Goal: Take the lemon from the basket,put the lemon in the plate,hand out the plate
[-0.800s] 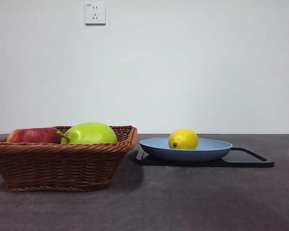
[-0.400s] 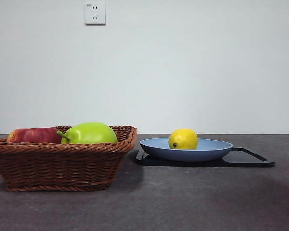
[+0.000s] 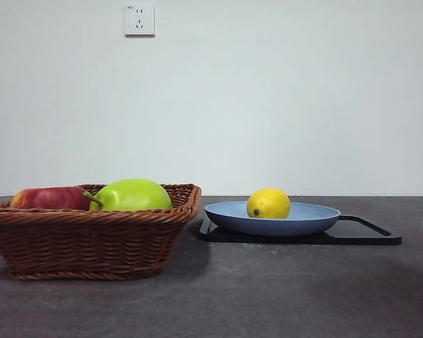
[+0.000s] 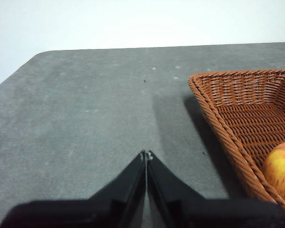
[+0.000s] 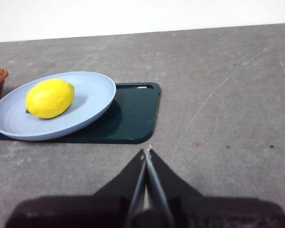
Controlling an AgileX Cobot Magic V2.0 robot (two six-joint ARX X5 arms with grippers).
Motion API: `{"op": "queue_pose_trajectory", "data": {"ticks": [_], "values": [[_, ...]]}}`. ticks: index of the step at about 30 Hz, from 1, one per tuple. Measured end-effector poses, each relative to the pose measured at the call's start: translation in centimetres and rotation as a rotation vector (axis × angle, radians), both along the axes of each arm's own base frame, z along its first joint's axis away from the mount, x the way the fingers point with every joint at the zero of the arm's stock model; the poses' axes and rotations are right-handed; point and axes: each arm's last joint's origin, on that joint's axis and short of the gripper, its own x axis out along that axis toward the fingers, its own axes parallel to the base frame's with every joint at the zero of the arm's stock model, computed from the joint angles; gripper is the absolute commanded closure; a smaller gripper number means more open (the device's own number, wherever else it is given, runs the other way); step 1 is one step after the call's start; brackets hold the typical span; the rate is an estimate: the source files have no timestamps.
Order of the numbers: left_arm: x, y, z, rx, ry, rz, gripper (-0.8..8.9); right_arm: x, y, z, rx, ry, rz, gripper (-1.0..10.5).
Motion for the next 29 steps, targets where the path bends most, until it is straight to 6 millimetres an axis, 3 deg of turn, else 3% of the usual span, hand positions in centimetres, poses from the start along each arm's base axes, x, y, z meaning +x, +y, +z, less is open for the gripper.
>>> {"op": "queue_pose_trajectory", "data": {"ticks": [29], "values": [[0.00, 0.00, 0.00, 0.000, 0.000, 0.000, 8.05, 0.00, -0.01, 0.00, 0.017, 0.002, -0.008, 9.4]]}}
